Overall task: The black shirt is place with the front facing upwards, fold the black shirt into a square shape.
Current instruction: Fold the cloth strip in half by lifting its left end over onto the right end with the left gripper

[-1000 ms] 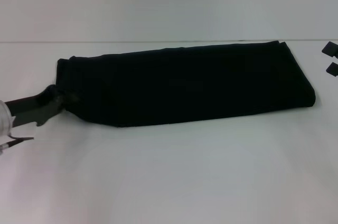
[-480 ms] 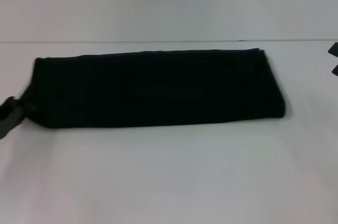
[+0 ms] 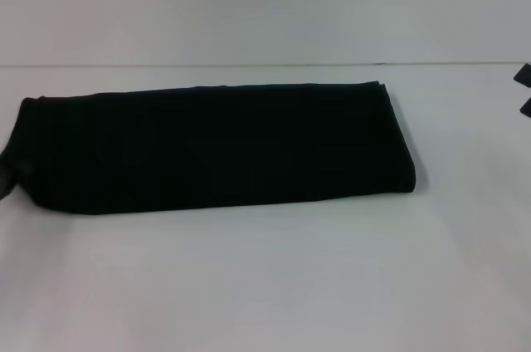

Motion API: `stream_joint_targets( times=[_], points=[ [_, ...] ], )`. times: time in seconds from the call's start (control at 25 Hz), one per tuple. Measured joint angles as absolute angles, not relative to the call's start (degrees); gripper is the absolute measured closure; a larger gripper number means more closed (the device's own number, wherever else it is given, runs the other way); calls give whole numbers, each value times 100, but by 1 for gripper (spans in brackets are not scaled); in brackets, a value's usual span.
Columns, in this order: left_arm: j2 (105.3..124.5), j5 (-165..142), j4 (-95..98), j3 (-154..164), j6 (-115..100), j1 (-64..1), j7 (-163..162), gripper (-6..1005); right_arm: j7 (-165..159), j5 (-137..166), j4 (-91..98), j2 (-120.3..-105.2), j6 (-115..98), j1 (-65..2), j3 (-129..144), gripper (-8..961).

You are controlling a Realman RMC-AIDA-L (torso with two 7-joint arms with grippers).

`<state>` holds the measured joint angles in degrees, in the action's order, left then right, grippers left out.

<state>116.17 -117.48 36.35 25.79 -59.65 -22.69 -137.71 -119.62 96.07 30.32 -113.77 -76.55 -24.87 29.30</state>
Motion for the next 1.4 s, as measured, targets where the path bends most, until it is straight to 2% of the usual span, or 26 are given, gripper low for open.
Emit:
stream_joint_targets(
  times=[0.24, 0.4, 0.72, 0.92, 1.2, 1.4],
  points=[
    [11715, -10726, 3757, 2569, -7001, -2564, -13448, 887, -11961, 9615, 3032, -11380, -7668, -2487, 2933, 13],
    [11799, -10270, 3769, 2659, -7464, -2989, -13437, 879, -11953, 9616, 3032, -11393, -7655, -2488, 2924, 13],
    [12202, -10262, 3803, 3462, -7371, -4177, -13258, 862, -11944, 9617, 3032, -11412, -7655, -2537, 2948, 13],
    [12452, -10189, 3547, 4191, -6682, -4659, -12954, 851, -11944, 9617, 3018, -11421, -7654, -2551, 2963, 14],
    [12472, -9691, 2110, 5730, -5189, -5587, -12001, 837, -11944, 9635, 2962, -11426, -7652, -2582, 2979, 14],
    [12471, -9636, 2021, 6398, -4966, -5741, -11955, 826, -11944, 9666, 2952, -11424, -7650, -2578, 2987, 14]
  ],
)
